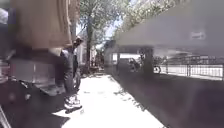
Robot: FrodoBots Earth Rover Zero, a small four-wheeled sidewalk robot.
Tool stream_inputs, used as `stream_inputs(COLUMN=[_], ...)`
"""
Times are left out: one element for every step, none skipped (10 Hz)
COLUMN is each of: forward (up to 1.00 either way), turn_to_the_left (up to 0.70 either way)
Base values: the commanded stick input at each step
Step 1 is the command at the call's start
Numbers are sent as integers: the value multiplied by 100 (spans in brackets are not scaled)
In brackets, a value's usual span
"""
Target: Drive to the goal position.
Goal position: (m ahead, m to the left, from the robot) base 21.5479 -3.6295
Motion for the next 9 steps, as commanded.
stream_inputs(forward=[70,70,70,70,70,70,70,70,70], turn_to_the_left=[0,0,0,0,0,0,0,0,0])
